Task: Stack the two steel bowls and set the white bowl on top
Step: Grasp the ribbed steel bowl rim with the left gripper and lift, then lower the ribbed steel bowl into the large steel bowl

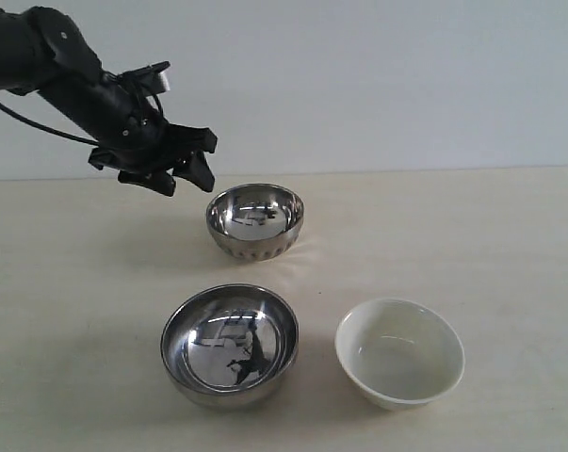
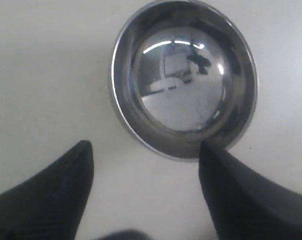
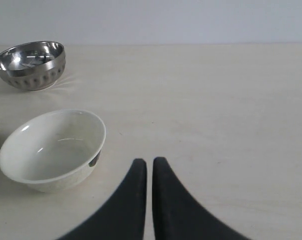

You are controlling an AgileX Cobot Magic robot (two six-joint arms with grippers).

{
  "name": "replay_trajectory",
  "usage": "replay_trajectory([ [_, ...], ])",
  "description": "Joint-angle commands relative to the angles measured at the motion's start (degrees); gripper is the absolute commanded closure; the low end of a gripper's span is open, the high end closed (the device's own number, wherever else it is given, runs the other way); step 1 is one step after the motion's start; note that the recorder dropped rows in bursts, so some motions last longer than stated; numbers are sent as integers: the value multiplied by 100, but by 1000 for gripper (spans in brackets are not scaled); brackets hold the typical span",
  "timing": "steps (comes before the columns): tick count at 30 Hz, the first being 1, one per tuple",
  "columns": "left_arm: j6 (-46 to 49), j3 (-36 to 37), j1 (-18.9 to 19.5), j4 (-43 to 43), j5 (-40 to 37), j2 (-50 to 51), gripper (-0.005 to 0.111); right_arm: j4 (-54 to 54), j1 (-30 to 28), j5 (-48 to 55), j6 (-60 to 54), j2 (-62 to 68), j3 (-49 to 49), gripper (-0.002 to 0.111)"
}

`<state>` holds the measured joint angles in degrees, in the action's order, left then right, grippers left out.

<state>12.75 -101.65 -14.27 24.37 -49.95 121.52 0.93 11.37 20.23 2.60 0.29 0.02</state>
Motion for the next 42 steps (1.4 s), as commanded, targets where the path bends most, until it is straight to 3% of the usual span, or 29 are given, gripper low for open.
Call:
replay_trajectory([
  [1,-106,-967,32,-170,-307,849,48,-15,-52,-67,-8,-29,-2,108],
  [8,-131,-1753,32,-280,-235,1755,48,-15,-52,-67,-8,-29,-2,108],
  [18,-164,-2048,32,-280,160,2251,50,-15,-52,-57,-8,-29,-2,108],
  [20,-164,-2048,32,-280,253,2257,58,-15,-52,-57,-8,-29,-2,108],
  [25,-55,-2048,32,-280,367,2257,102,-15,-52,-57,-8,-29,-2,108],
  [30,-108,-2100,45,-280,311,2223,103,-15,-52,-68,-8,-29,-2,108],
  [38,-294,-2469,53,-280,-698,1456,103,-15,-52,-68,-8,-29,-2,108],
  [42,-277,-2456,42,-322,-1779,843,103,-15,-52,-68,-8,-29,-2,108],
])
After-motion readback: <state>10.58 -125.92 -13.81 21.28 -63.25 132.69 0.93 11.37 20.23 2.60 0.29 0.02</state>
